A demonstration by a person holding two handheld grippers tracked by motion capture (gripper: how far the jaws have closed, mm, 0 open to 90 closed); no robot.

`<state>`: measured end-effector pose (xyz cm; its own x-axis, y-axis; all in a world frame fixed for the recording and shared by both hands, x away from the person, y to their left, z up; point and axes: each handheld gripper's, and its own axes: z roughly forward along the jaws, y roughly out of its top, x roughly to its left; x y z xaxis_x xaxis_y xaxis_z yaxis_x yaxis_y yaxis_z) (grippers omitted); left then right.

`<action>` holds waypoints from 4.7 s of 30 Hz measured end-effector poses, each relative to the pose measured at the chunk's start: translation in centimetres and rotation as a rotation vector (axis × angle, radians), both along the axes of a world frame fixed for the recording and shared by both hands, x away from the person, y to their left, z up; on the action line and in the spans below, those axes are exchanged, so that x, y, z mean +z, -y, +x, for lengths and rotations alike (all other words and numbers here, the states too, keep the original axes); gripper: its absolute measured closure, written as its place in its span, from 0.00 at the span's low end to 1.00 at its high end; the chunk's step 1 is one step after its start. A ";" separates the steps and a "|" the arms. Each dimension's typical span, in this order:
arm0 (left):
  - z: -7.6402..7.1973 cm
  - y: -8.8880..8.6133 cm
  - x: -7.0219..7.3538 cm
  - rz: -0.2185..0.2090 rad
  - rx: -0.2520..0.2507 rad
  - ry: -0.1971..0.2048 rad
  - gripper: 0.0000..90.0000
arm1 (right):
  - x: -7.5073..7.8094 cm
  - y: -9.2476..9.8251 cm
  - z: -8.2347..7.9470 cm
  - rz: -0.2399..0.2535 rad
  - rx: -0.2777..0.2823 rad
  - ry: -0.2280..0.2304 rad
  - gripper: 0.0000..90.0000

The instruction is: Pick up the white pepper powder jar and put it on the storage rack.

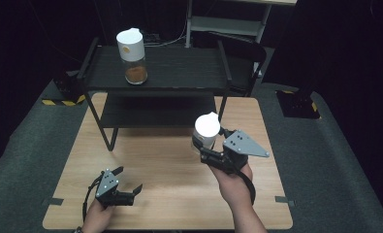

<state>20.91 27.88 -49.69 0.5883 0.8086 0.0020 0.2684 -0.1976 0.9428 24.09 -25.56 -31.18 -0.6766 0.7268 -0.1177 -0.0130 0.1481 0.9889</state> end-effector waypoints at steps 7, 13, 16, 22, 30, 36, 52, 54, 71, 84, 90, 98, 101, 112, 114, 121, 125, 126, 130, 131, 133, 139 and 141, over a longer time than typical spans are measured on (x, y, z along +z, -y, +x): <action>0.1 -0.1 0.0 -0.007 -0.003 -0.001 0.01 | 2.2 -0.1 0.5 0.013 -0.004 0.014 0.34; 0.1 -0.2 -0.1 -0.014 -0.004 -0.004 0.01 | 4.1 -0.2 1.2 0.025 -0.007 0.022 0.34; 0.1 -0.2 -0.1 -0.016 -0.005 -0.004 0.01 | 4.9 -0.4 1.4 0.016 -0.012 0.029 0.34; 0.1 -0.3 -0.1 -0.020 -0.007 -0.006 0.01 | 6.9 -0.9 2.4 0.031 -0.019 0.027 0.34; 0.1 -0.4 -0.2 -0.027 -0.008 -0.008 0.01 | 8.2 -1.4 3.4 0.030 -0.028 0.029 0.34; 0.1 -0.3 -0.1 -0.019 -0.008 -0.008 0.01 | 9.3 -2.2 4.2 0.017 -0.035 0.036 0.34; 0.2 -0.5 -0.1 -0.019 -0.021 -0.009 0.01 | 11.4 -4.6 7.8 0.045 -0.063 0.015 0.34; 0.3 -0.6 -0.1 -0.020 -0.022 -0.009 0.01 | 11.6 -4.9 8.2 0.044 -0.069 0.011 0.34; 0.5 -0.9 -0.2 -0.040 -0.030 -0.017 0.01 | 12.4 -6.9 12.1 0.050 -0.112 -0.010 0.34; 0.4 -0.7 -0.1 -0.028 -0.030 -0.014 0.01 | 11.9 -7.7 13.4 0.067 -0.118 -0.024 0.34; 0.4 -0.7 -0.1 -0.026 -0.030 -0.015 0.01 | 11.7 -7.6 13.6 0.075 -0.119 -0.031 0.34; 0.5 -0.7 -0.1 -0.029 -0.032 -0.014 0.01 | 11.6 -7.6 13.8 0.075 -0.117 -0.028 0.33; 0.5 -0.8 -0.1 -0.031 -0.033 -0.015 0.01 | 11.4 -7.5 13.8 0.075 -0.113 -0.023 0.33; 0.5 -0.7 -0.1 -0.028 -0.032 -0.016 0.01 | 11.3 -7.7 13.9 0.077 -0.121 -0.022 0.33; 0.5 -0.8 -0.1 -0.031 -0.033 -0.016 0.01 | 11.4 -7.7 13.9 0.077 -0.122 -0.023 0.33; 0.5 -0.8 -0.1 -0.029 -0.033 -0.016 0.01 | 11.2 -8.5 13.3 0.070 -0.160 -0.010 0.16; 0.5 -0.7 -0.1 -0.028 -0.033 -0.015 0.01 | 10.8 -8.8 12.8 0.103 -0.196 -0.002 0.08; 0.5 -0.7 -0.1 -0.028 -0.032 -0.015 0.01 | 10.8 -8.8 12.8 0.110 -0.200 -0.004 0.05; 0.5 -0.7 -0.1 -0.028 -0.032 -0.016 0.01 | 10.9 -8.3 12.8 0.100 -0.178 -0.011 0.00; 0.5 -0.7 -0.1 -0.027 -0.032 -0.016 0.01 | 10.9 -8.2 12.7 0.096 -0.174 -0.011 0.00; 0.5 -0.7 -0.1 -0.025 -0.032 -0.015 0.01 | 11.0 -7.9 12.6 0.089 -0.161 -0.016 0.00; 0.4 -0.6 0.0 -0.013 -0.033 -0.012 0.01 | 10.9 -7.6 11.9 0.061 -0.151 -0.013 0.00; 0.4 -0.6 0.0 -0.017 -0.033 -0.012 0.01 | 10.8 -7.5 11.7 0.057 -0.146 -0.013 0.00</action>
